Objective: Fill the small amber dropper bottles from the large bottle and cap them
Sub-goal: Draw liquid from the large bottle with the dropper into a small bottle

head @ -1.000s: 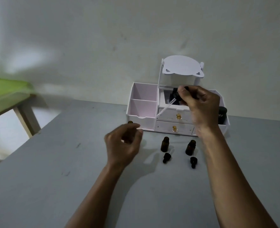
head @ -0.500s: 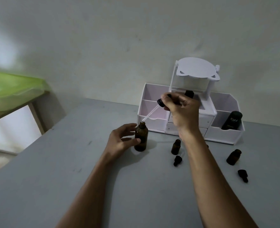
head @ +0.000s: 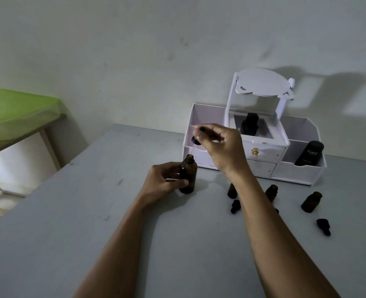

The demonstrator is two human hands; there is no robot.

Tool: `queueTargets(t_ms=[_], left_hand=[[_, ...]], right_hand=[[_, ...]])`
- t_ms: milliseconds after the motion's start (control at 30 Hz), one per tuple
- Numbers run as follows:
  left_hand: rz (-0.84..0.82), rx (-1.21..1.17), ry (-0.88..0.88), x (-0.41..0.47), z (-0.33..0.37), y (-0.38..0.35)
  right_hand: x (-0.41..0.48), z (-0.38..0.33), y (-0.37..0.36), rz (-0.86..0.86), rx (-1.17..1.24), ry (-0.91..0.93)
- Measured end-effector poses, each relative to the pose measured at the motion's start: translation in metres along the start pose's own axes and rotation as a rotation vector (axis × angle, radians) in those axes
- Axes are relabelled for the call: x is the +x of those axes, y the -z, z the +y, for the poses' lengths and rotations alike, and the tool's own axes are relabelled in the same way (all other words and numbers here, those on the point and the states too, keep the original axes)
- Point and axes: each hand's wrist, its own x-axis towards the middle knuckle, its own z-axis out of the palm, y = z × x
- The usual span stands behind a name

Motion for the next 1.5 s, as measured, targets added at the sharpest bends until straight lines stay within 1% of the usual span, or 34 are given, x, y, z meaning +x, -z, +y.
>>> queueTargets(t_ms=[167,333,1000,1233,1400,1500], left_hand=[[0.002,0.001,-0.002,0.001,-0.002,0.0],[0.002,0.007,-0.012,0.001,-0.002,0.0],[0.001,0.03,0.004,0.0,-0.002,0.001],[0.0,0.049,0.004,-0.001,0.0,0.002],[-0.004,0.052,0.009,-0.002,0.001,0.002],[-0.002,0.041,0.012,-0.002,0.001,0.001]], right_hand=[[-0.004,0.019,-0.008,-0.089,-0.092,-0.073],[-0.006,0.031,-0.013,-0.137,-0.17,-0.062],[-0.007,0.032,-0.022,-0.051,-0.215,0.0],[-0.008,0.031,-0.022,-0.049,-0.211,0.005],[-0.004,0.022,-0.017,-0.012,-0.141,0.002],[0.002,0.009,-0.011,0.034,-0.082,0.039]])
